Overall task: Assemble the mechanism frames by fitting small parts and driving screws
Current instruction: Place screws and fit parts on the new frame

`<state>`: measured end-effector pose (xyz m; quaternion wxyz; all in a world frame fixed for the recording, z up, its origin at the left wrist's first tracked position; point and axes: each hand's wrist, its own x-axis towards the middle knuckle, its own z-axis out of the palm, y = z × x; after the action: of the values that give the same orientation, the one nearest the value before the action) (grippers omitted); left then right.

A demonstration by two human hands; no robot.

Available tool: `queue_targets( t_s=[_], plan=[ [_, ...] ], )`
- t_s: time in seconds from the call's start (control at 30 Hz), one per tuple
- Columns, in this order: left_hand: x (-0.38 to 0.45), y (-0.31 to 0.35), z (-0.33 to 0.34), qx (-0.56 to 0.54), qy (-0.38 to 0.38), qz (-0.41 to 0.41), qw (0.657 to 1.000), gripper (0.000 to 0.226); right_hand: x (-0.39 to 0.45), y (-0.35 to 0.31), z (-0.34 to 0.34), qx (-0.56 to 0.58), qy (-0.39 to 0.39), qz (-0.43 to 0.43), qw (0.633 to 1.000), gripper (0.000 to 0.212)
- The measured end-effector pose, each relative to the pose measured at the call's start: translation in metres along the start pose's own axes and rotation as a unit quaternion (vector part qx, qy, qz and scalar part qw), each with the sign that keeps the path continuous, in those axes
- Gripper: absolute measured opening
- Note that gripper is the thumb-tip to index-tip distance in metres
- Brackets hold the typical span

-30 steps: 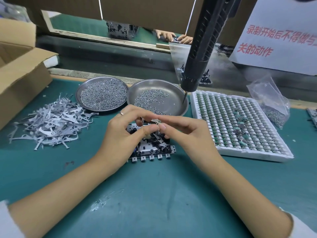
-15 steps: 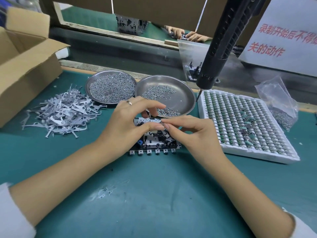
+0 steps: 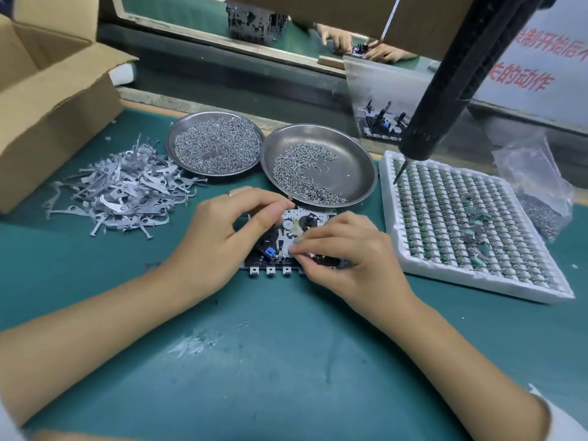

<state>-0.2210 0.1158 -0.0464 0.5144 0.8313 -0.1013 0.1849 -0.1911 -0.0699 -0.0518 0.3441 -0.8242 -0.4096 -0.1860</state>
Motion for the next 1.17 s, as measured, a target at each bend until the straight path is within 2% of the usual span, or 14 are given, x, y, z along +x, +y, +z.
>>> queue_targets(
  t_s=[0.27, 0.37, 0.43, 0.6, 0.8, 1.0, 1.1, 1.17],
  plan=[
    [-0.001, 0.002, -0.002, 0.021, 0.004, 0.013, 1.0, 0.024, -0.002, 0.004, 0.004, -0.052, -0.011, -0.052, 0.997, 0.007],
    [-0.002, 0.003, -0.002, 0.033, -0.003, 0.016, 0.999, 0.017, -0.002, 0.004, 0.004, -0.052, -0.018, -0.047, 0.997, 0.008],
    [-0.003, 0.003, -0.003, 0.06, -0.032, 0.043, 0.997, 0.017, -0.002, 0.002, 0.003, -0.034, -0.027, -0.03, 0.999, 0.009],
    [-0.006, -0.002, -0.002, 0.18, -0.116, 0.108, 0.971, 0.038, 0.0, -0.002, -0.002, 0.038, -0.045, 0.045, 0.997, 0.016],
    [-0.005, -0.005, 0.0, 0.181, -0.106, 0.12, 0.97, 0.034, 0.002, -0.006, -0.003, 0.115, -0.041, 0.114, 0.986, 0.012],
    [-0.005, -0.006, 0.001, 0.157, -0.097, 0.109, 0.977, 0.034, 0.002, -0.008, -0.003, 0.123, -0.042, 0.141, 0.981, 0.015],
    [-0.005, -0.006, 0.001, 0.152, -0.096, 0.103, 0.978, 0.027, 0.002, -0.009, -0.005, 0.116, 0.002, 0.125, 0.985, 0.016],
    [-0.004, -0.005, 0.001, 0.151, -0.098, 0.103, 0.978, 0.022, 0.004, -0.008, -0.01, 0.115, 0.091, 0.13, 0.981, 0.02]
  ],
)
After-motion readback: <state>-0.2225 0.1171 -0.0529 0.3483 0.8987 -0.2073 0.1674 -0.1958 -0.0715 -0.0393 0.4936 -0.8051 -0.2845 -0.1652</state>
